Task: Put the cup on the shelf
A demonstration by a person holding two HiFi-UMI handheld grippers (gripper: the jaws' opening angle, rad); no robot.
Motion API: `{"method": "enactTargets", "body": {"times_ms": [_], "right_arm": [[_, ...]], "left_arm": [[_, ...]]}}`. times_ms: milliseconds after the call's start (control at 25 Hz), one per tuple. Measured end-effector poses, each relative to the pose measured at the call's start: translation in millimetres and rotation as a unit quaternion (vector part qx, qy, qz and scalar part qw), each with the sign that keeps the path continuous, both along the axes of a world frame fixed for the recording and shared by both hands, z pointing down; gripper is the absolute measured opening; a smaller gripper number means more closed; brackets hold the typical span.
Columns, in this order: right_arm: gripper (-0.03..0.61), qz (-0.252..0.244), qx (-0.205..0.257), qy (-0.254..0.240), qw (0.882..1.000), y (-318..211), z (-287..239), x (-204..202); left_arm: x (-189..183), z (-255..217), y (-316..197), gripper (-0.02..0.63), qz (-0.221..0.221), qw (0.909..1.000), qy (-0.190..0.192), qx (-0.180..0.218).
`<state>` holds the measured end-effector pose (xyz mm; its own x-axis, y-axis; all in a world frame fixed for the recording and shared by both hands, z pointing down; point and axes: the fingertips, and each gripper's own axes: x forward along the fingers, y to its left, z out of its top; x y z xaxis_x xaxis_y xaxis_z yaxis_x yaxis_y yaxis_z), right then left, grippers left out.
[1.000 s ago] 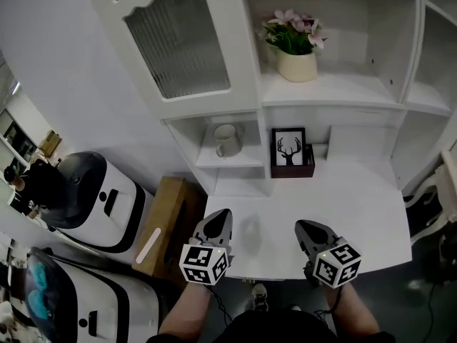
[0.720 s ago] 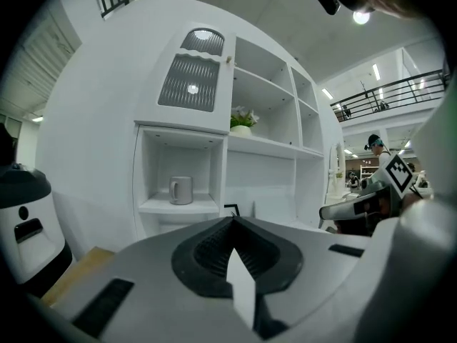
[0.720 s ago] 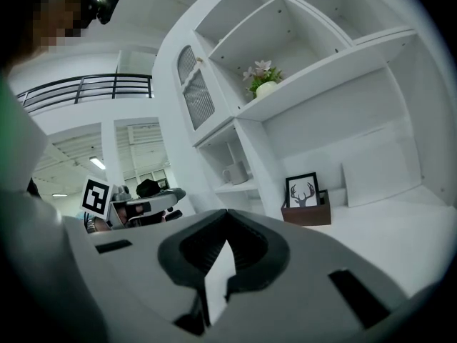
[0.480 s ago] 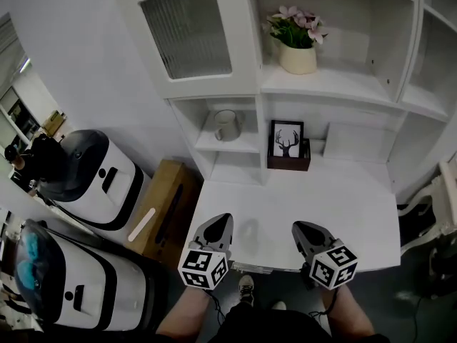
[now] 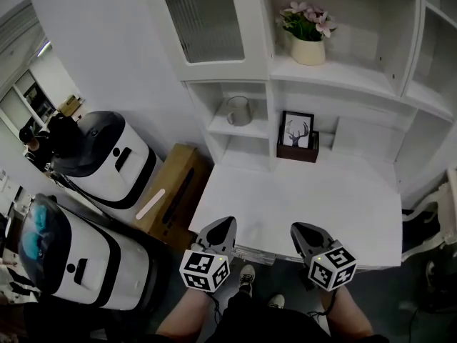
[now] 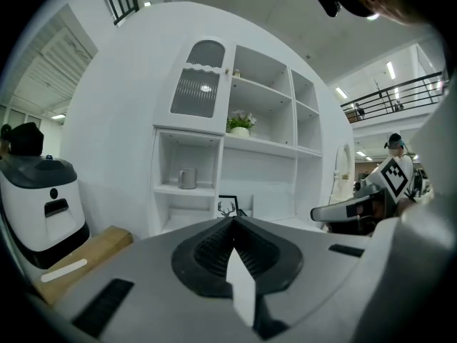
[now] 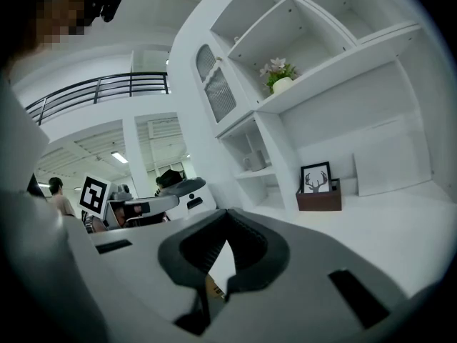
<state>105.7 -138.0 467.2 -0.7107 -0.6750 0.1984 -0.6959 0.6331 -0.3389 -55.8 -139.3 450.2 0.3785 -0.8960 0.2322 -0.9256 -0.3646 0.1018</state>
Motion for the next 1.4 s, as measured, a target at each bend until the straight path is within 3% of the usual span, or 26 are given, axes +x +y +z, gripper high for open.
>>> {"method": "enactTargets", "body": {"times_ms": [520, 1120, 1400], "right_arm": [[0.003, -0.056, -0.003, 0.006, 0.998, 35.9, -1.0, -62.0], [0.003, -0.01, -0.023, 0.008, 1.0, 84.7, 11.0, -152.6], [0.003, 0.02, -0.026, 0.016, 0.999, 114.3, 17.5, -174.1]], "left_arm": [[-55.2, -3.4, 57.7, 0.005, -0.046, 0.9989, 0.009, -0.004], [-143.8, 2.2, 98.6, 0.005, 0.005, 0.9998, 0.017, -0.009], [-163.4, 13.0, 119.4, 0.005, 0.039, 0.9987, 0.028, -0.015]]}}
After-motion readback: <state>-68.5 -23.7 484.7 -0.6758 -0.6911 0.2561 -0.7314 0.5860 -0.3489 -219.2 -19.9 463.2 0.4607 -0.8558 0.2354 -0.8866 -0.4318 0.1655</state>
